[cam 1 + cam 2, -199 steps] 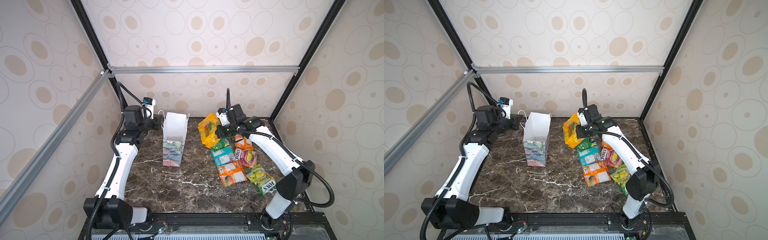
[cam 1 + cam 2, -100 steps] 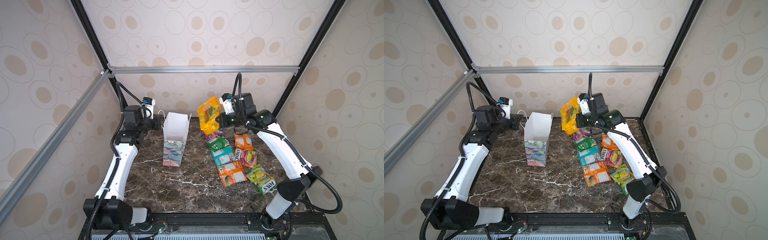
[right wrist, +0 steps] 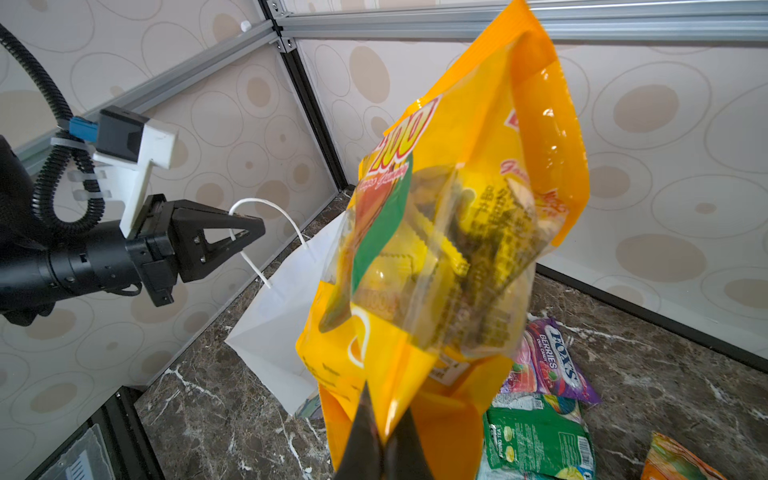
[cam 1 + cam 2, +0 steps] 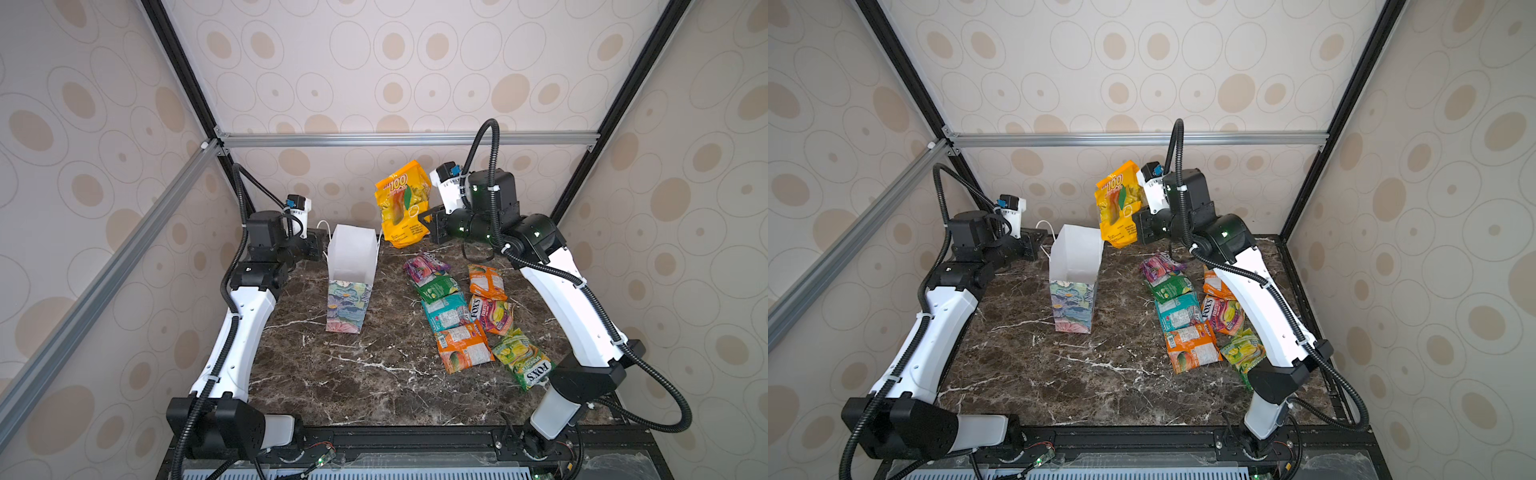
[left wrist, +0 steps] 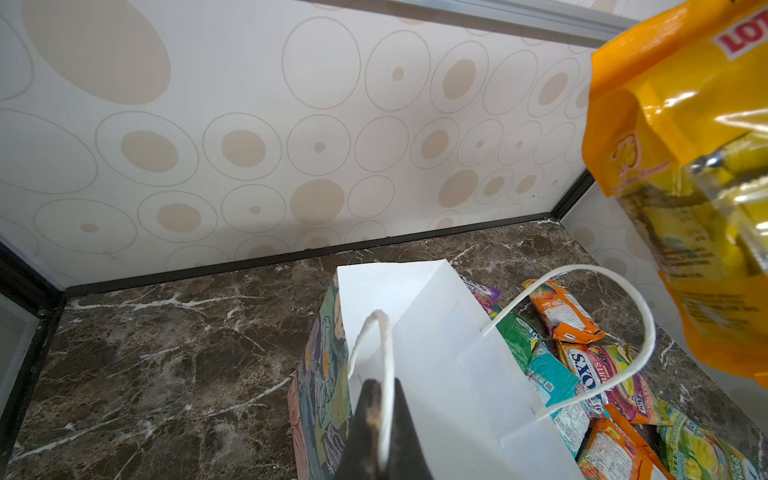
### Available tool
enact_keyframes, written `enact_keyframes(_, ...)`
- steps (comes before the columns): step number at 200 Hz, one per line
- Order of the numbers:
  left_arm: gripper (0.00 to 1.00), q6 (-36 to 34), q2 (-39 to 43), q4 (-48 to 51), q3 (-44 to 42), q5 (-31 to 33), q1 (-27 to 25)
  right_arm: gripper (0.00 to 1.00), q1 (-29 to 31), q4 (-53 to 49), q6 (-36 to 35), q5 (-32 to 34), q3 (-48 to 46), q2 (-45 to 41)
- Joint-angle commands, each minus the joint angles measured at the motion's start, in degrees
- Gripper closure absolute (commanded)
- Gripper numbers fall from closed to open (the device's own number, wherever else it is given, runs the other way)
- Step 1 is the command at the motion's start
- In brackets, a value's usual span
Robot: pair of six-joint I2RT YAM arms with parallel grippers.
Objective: Place the snacks into the paper bag
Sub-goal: 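Lift the yellow LOT 100 bag with the right gripper toward the paper bag, then lower the yellow bag into the paper bag held by the left gripper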
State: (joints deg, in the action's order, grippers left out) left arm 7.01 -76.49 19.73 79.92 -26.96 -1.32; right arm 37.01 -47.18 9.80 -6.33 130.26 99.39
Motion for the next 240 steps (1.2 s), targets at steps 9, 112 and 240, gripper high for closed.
enact_keyframes(9, 1.0, -1.14, 1.55, -1.45, 0.31, -2.32, 0.42, 1.0, 2.56, 6.93, -1.09, 0.73, 7.25, 1.14)
enact_keyframes(112, 1.0, -1.12, 1.17, -1.82, 0.06, -2.99, 0.43, 1.0, 12.05, 6.67, 0.81, 11.5, 11.63, 7.79)
enact_keyframes(240, 1.0, -1.21, 1.19, -1.8, -0.05, -2.59, 0.44, 1.0, 16.53, 1.96, 0.86, 25.35, 13.84, 15.19)
